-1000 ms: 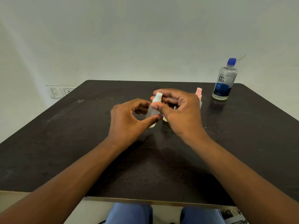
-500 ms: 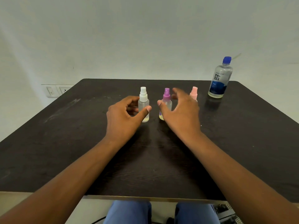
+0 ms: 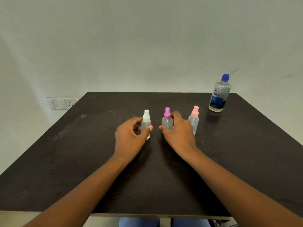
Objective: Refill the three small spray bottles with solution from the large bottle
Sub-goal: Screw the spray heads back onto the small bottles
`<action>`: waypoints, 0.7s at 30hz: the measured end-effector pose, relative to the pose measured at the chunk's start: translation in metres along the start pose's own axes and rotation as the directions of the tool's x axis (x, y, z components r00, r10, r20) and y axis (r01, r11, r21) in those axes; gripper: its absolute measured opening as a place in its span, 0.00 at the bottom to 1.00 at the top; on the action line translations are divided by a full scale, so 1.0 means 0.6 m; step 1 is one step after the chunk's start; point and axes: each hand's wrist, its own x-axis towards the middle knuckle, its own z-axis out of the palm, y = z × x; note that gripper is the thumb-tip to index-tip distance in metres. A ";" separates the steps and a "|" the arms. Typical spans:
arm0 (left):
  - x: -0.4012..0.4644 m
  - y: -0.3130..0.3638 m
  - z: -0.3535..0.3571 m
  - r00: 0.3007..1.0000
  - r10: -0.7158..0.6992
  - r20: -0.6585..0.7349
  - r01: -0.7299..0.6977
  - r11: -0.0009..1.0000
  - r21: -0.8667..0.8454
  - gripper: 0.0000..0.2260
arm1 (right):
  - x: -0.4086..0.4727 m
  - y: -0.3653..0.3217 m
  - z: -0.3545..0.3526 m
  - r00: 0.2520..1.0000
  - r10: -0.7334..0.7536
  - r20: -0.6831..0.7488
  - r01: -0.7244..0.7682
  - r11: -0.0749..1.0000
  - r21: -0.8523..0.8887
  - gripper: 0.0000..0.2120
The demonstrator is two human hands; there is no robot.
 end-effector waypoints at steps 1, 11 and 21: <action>0.006 -0.003 -0.002 1.000 -0.009 0.004 0.009 1.000 0.005 0.13 | 0.002 -0.007 0.002 1.000 0.001 -0.002 -0.001 1.000 -0.010 0.23; 0.175 -0.069 -0.041 0.988 -0.152 0.002 0.151 0.981 0.125 0.16 | 0.150 -0.103 0.078 0.995 0.049 0.081 -0.060 0.988 0.144 0.16; 0.339 -0.173 -0.031 0.967 -0.245 -0.063 0.252 0.952 0.175 0.15 | 0.296 -0.143 0.203 0.997 0.043 0.058 -0.049 0.992 0.117 0.16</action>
